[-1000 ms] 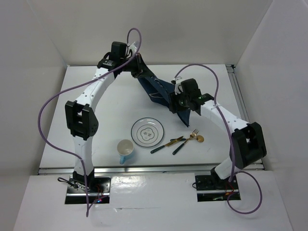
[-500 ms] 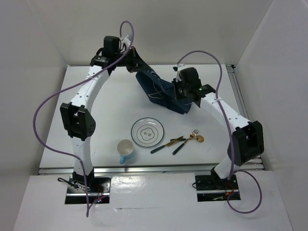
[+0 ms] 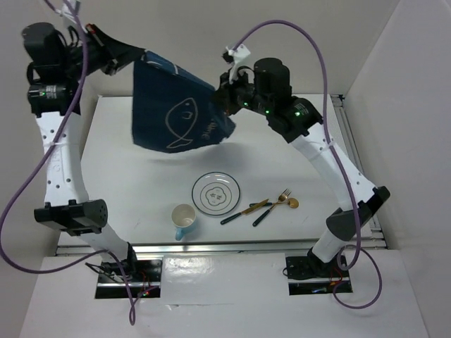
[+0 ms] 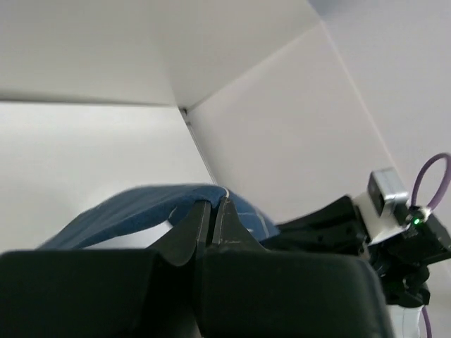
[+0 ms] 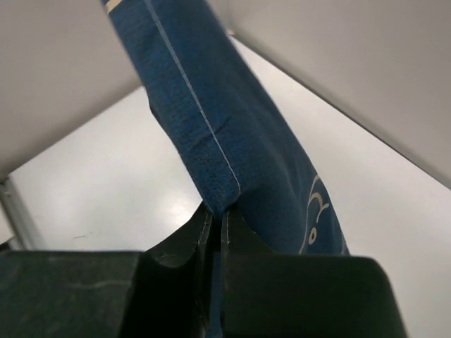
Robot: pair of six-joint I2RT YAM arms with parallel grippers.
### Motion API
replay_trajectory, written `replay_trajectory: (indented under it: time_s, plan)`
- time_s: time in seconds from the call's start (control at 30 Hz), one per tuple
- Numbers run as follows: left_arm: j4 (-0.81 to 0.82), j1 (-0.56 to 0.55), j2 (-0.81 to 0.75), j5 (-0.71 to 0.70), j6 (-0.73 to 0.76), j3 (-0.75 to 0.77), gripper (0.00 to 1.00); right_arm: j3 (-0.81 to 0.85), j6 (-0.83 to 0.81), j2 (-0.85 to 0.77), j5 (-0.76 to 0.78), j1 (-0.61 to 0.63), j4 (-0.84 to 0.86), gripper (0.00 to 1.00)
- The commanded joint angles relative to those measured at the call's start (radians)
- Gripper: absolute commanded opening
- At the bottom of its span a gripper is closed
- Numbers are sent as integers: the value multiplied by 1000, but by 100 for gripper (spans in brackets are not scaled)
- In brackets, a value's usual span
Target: Set the dinner table for one person
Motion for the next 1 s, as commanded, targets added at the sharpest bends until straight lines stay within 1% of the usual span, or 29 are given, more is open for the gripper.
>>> replay_trajectory:
  time_s: [0.0, 0.07, 0.13, 0.2, 0.27, 0.3, 0.33, 0.4, 0.43, 0.47, 0.5, 0.53, 0.57, 0.6, 0.63, 0.67, 0.7, 0.73, 0.77, 0.8, 0.87, 0.9, 0.93, 0.97]
  plan:
    - [70, 99, -27, -50, -41, 59, 0, 86, -30, 57, -30, 64, -117, 0]
    - [84, 134, -38, -70, -41, 75, 0, 97, -30, 80, -39, 107, -102, 0]
    - [104, 143, -38, -92, -50, 98, 0, 94, -4, 80, -62, 119, -55, 0]
    - [104, 144, 5, -105, -50, 124, 0, 56, 28, 71, -74, 119, 6, 0]
    - [114, 144, 49, -117, -59, 176, 0, 22, 83, 62, -100, 93, 39, 0]
    - [115, 127, 95, -117, -59, 187, 0, -28, 105, 48, -100, 80, 76, 0]
    - [125, 114, 120, -148, -49, 208, 0, -52, 128, 48, -120, 61, 88, 0]
    - [142, 55, 171, -181, -18, 217, 0, -107, 201, 30, -156, 0, 122, 0]
    - [142, 35, 230, -204, 2, 228, 0, -172, 244, 29, -166, -20, 134, 0]
    - [142, -9, 267, -218, 16, 243, 0, -211, 267, 19, -179, -64, 148, 0]
    - [142, -30, 306, -235, 26, 266, 0, -249, 287, 5, -200, -91, 160, 0]
    - [115, -51, 348, -260, 39, 318, 0, -336, 310, -4, -212, -117, 189, 0]
    - [115, -70, 428, -272, 48, 340, 0, -389, 360, -13, -234, -173, 208, 0]
    - [96, -97, 462, -272, 48, 352, 8, -441, 388, -23, -252, -209, 253, 0]
    - [96, -106, 490, -272, 48, 352, 24, -539, 419, -36, -269, -244, 271, 0]
    - [82, -119, 528, -261, 48, 352, 53, -587, 471, -37, -313, -314, 293, 0]
    - [69, -119, 528, -261, 57, 352, 67, -666, 494, -37, -333, -348, 332, 0]
    - [50, -128, 537, -275, 71, 352, 74, -697, 511, -37, -352, -377, 349, 0]
    - [24, -128, 538, -299, 103, 336, 80, -722, 511, -37, -373, -399, 363, 0]
    - [15, -128, 506, -312, 120, 325, 87, -734, 511, -9, -374, -425, 363, 0]
    - [-17, -128, 476, -346, 151, 303, 88, -725, 498, 22, -374, -437, 331, 0]
    - [-71, -119, 464, -346, 178, 291, 88, -725, 484, 35, -374, -438, 321, 0]
    - [-101, -104, 432, -359, 191, 279, 85, -715, 484, 58, -374, -451, 321, 0]
    - [-132, -94, 412, -373, 201, 229, 84, -715, 484, 59, -374, -451, 321, 0]
